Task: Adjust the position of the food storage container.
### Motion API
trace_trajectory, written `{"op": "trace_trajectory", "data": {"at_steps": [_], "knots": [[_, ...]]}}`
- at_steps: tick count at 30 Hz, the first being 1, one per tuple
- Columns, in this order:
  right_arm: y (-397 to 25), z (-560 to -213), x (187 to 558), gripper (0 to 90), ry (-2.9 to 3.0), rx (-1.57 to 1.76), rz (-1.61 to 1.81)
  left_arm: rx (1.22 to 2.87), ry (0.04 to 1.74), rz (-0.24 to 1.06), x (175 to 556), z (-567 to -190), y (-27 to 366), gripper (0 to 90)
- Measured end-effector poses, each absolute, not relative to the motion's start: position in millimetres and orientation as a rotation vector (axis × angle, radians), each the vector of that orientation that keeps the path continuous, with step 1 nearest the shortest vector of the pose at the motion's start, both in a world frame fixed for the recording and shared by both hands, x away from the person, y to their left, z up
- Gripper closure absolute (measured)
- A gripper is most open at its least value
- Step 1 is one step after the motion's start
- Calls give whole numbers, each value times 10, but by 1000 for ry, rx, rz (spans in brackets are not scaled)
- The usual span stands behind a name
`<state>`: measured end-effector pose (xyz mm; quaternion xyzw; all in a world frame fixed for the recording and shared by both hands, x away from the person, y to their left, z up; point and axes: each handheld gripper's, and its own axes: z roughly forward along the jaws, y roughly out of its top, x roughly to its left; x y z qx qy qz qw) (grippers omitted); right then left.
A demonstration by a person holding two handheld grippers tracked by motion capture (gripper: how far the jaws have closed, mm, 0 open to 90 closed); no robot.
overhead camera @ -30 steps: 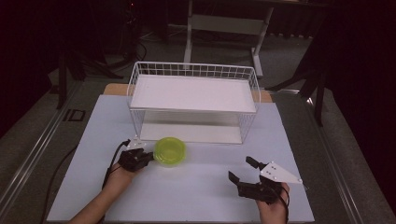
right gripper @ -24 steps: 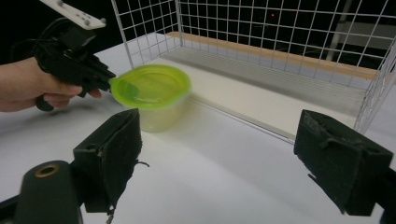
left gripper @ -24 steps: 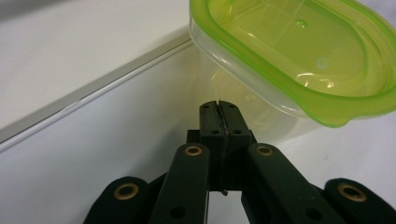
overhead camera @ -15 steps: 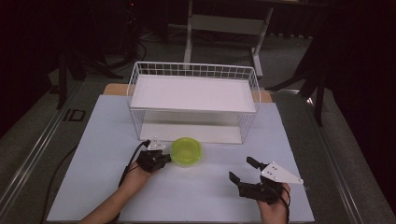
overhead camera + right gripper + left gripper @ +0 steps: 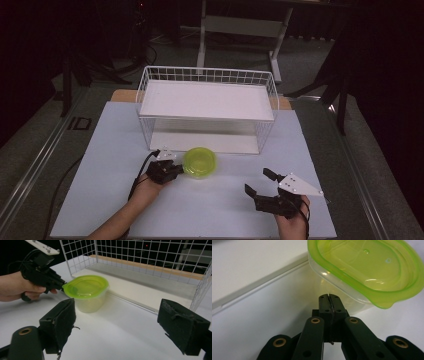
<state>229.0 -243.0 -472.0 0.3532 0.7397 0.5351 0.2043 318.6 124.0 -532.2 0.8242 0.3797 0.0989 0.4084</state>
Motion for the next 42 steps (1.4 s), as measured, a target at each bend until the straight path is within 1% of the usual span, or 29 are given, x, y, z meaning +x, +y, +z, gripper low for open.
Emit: {"op": "trace_trajectory", "data": {"at_steps": [10,17,22,25,28,30,32,33,34,35,37,38,39,41,42], "knots": [[-2433,-4738,2301,150,2074,993,1490,2077,953,226,3280,-5331,1075,900],[-2436,-4741,2302,150,2075,996,1490,2107,920,210,3320,-5348,930,900],[-2437,-4744,2298,150,2076,1001,1491,2073,936,212,3333,-5331,970,895],[-2440,-4749,2299,150,2079,995,1486,2039,943,219,3280,-5292,1063,823],[-2431,-4751,2297,155,2084,986,1480,2028,937,225,3185,-5247,1160,698],[-2423,-4752,2298,155,2085,984,1481,2018,936,205,3128,-5225,1230,644],[-2409,-4755,2301,155,2091,985,1474,2009,939,189,3076,-5198,1301,562],[-2403,-4758,2301,155,2094,983,1473,1994,940,183,3047,-5178,1339,541],[-2398,-4759,2302,155,2100,981,1470,1979,951,193,3016,-5155,1368,487],[-2392,-4761,2303,155,2104,980,1468,1973,951,181,2994,-5131,1397,408],[-2376,-4771,2308,154,2116,978,1461,1949,949,145,2950,-5094,1449,305],[-2371,-4775,2308,154,2122,976,1458,1948,942,134,2926,-5076,1462,232],[-2362,-4778,2307,154,2125,973,1460,1950,947,125,2903,-5058,1473,184],[-2341,-4775,2301,154,2134,961,1462,1920,944,97,2846,-5022,1494,136],[-2327,-4769,2295,154,2137,954,1463,1904,939,105,2812,-5002,1497,103]]}}
